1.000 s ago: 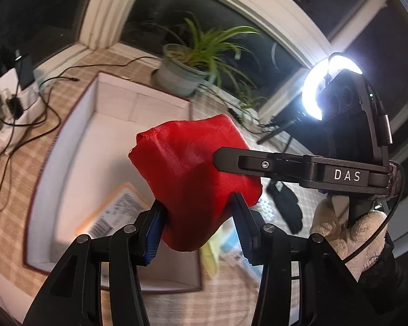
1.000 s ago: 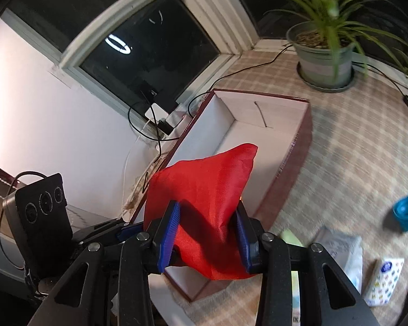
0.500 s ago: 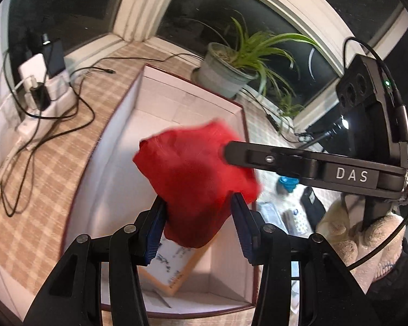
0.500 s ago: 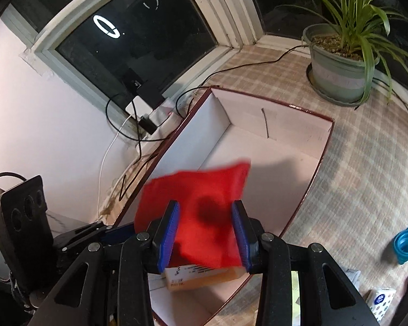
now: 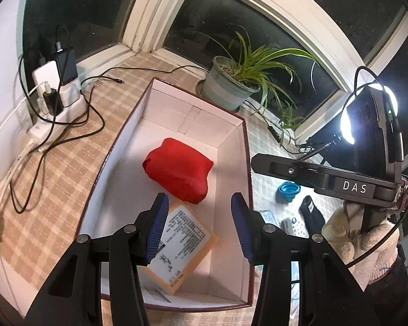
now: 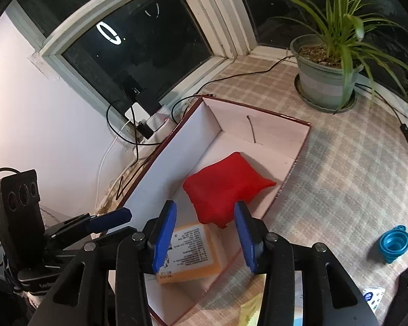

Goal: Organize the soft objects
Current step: 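Withdraw the right tool from the shoebox toward the remaining items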

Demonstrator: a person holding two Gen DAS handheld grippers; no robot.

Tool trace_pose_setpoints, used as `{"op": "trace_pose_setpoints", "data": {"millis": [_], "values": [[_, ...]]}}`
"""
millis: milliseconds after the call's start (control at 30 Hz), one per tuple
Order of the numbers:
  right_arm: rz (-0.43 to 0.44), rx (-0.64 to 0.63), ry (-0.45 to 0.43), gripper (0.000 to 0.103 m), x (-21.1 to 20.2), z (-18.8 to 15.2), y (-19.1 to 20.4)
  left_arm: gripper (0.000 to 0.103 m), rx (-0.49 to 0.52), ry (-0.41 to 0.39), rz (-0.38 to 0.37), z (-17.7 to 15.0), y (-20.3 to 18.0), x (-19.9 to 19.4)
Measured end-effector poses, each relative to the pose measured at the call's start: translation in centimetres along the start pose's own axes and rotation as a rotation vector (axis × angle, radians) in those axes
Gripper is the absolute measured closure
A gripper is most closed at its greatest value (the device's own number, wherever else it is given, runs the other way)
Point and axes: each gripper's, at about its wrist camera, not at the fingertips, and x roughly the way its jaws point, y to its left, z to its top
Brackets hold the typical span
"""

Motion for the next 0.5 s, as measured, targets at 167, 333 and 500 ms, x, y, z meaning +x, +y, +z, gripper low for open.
{"op": "trace_pose_setpoints", "data": {"millis": [167,333,500], "values": [[0.001,-0.002,-0.037,0.055,-1.9,-1.1,-0.9,0.058,0.001,-0.008,-0.007,-0.5,-0.9,-0.7],[0.004,-0.029,-0.068,0.051,-4.2,-2.8,-2.5,0.057,0.011,-0.015,-0.022,-1.7,-2.4,-1.5],[0.027,-0.046,-0.134,0.03,-7.5,-5.1,-5.0,0.055,0.02,-0.013,-0.042,-3.4,-4.3,-2.1]]}}
